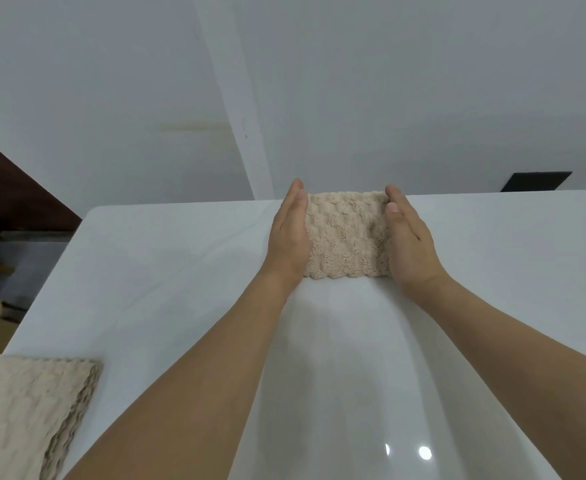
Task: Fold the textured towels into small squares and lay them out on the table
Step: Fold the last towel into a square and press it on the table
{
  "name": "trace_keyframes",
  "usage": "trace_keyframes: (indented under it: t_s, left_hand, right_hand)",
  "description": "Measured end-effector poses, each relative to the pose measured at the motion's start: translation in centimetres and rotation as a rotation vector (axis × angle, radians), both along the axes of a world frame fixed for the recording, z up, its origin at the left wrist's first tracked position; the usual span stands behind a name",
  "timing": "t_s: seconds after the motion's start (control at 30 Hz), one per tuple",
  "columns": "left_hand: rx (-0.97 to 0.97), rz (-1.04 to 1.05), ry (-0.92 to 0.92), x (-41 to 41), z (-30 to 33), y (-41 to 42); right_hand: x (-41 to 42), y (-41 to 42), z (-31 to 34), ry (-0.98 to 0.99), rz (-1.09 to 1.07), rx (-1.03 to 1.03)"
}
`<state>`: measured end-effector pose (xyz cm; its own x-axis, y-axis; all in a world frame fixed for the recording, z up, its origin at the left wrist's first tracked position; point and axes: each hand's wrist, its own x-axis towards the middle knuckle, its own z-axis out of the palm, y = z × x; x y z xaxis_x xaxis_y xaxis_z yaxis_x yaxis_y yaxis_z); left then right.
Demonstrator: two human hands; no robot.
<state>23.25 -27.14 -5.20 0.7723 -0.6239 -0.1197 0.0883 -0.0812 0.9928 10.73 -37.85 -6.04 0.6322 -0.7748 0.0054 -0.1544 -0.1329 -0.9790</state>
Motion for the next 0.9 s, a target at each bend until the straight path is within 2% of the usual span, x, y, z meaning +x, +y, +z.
trace_keyframes:
  t_s: [0.07, 0.13, 0.17, 0.23, 0.27, 0.33, 0.47, 0.67, 0.77, 0.9]
  left_hand:
    - [0.016, -0.021, -0.062, 0.0, -0.1, -0.1]
    - [0.101, -0.076, -0.178, -0.1, -0.4, -0.1]
    - [0.182, -0.128, -0.276, 0.0, -0.7, -0.1]
    - [0.402, -0.253, -0.598, 0.3, -1.3, 0.1]
    - [0.478, -0.292, -0.759, 0.6, -1.9, 0.2]
    - [0.557, -0.305, -0.913, 0.9, -2.8, 0.5]
    - [0.589, -0.276, -0.994, 0.9, -3.2, 0.4]
    - [0.623, -0.294, -0.962, 1.0, -2.8, 0.1]
    - [0.597, -0.315, -0.933, 1.1, -2.6, 0.3]
    - [0.501, -0.389, -0.802, 1.9, -2.1, 0.5]
  right_hand:
    - [0.1, 0.0, -0.1, 0.034, 0.015, -0.047]
    - [0.1, 0.0, -0.4, 0.201, 0.054, -0.207]
    - [0.2, -0.1, -0.6, 0.364, 0.079, -0.364]
    - [0.0, -0.2, -1.4, 0.669, 0.093, -0.629]
    - [-0.1, -0.2, -1.7, 0.749, 0.085, -0.683]
    - [-0.2, 0.0, -2.0, 0.795, 0.071, -0.704]
    - [-0.1, 0.2, -1.8, 0.793, 0.043, -0.727]
    - [-0.3, 0.5, -1.9, 0.728, 0.003, -0.705]
    - [-0.6, 1.3, -2.0, 0.674, -0.109, -0.667]
    - [0.0, 4.6, -1.6, 0.549, -0.405, -0.438]
